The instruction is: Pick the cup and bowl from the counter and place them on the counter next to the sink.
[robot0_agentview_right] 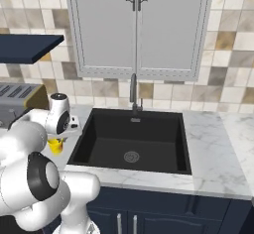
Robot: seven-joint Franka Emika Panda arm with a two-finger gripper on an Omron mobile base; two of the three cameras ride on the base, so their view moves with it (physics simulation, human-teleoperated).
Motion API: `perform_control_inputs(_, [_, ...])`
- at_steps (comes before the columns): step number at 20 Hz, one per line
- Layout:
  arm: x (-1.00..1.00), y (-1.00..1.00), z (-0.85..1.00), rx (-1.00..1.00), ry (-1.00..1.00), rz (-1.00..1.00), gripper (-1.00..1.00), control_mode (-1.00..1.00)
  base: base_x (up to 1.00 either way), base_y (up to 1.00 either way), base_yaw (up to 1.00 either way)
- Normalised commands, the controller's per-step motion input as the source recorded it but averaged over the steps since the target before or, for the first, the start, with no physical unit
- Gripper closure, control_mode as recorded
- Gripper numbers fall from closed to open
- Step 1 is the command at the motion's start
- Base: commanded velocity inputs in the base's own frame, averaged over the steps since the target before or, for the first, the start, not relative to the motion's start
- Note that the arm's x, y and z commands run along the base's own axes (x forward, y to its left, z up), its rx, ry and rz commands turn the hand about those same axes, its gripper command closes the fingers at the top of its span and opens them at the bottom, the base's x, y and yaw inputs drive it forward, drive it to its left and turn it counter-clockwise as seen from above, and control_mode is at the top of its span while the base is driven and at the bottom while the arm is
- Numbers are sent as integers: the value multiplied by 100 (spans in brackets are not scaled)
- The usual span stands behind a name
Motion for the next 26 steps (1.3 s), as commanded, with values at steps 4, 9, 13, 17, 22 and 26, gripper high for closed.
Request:
perform_control_inputs(4, [2, 4, -19, 0, -4, 0, 100, -100, 0, 0, 0])
perform_control_inputs(9, [0, 5, -10, 0, 0, 0, 100, -100, 0, 0, 0])
perform_control_inputs(13, [0, 1, -2, 0, 0, 0, 100, -100, 0, 0, 0])
perform_control_inputs(17, [0, 0, 0, 0, 0, 0, -100, -100, 0, 0, 0])
perform_control_inputs(22, [0, 0, 0, 0, 0, 0, -100, -100, 0, 0, 0])
perform_control_inputs(26, [0, 0, 0, 0, 0, 0, -100, -100, 0, 0, 0])
